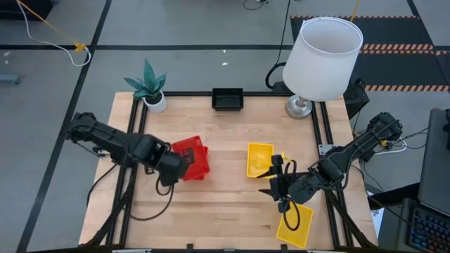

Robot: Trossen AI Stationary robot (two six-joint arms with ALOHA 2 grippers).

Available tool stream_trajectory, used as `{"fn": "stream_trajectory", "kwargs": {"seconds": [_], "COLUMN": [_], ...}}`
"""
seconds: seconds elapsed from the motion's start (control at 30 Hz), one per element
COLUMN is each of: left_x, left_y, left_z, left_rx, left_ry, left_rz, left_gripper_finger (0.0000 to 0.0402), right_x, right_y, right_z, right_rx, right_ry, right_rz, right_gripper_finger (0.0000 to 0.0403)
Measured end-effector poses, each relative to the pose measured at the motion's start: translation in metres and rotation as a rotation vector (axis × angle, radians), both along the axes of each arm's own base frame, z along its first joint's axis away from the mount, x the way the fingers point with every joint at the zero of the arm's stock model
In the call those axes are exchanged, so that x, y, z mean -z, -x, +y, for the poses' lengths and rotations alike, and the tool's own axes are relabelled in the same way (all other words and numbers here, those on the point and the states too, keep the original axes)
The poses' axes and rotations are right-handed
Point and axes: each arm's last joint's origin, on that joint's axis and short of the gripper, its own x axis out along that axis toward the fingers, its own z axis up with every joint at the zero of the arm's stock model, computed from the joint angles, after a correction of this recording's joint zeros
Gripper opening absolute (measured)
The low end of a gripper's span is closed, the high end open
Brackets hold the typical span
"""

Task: Stack baskets by color
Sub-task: Stack the bottom red basket on the stacked top red baskets

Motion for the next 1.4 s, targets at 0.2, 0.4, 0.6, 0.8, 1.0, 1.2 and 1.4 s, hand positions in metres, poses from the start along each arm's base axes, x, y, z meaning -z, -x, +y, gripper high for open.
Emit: {"fn": "stream_trajectory", "kwargs": {"seconds": [0.2,0.4,0.6,0.8,1.0,1.2,1.4], "left_x": [0.022,0.026,0.026,0.027,0.035,0.047,0.048], "left_y": [-0.002,-0.001,0.000,-0.001,-0.002,-0.005,-0.007], "left_z": [0.013,0.015,0.015,0.012,0.013,0.012,0.011], "left_rx": [0.071,0.153,0.230,0.309,0.343,0.362,0.330], "left_ry": [-0.044,-0.057,-0.038,0.005,-0.003,-0.001,0.042], "left_rz": [0.079,0.114,0.134,0.141,0.148,0.117,0.100], "left_gripper_finger": [0.0008,0.0013,0.0011,0.0013,0.0014,0.0012,0.0016], "right_x": [-0.001,-0.002,-0.006,-0.009,-0.012,-0.013,-0.013], "right_y": [-0.001,-0.002,-0.008,-0.013,-0.016,-0.017,-0.017], "right_z": [-0.001,-0.003,-0.007,-0.012,-0.015,-0.014,-0.014], "right_rx": [0.011,0.037,0.063,0.092,0.107,0.108,0.112], "right_ry": [0.073,0.120,0.097,0.076,0.057,0.048,0.042], "right_rz": [-0.027,-0.047,-0.089,-0.121,-0.150,-0.164,-0.164], "right_gripper_finger": [0.0203,0.0203,0.0203,0.0203,0.0203,0.0203,0.0203]}}
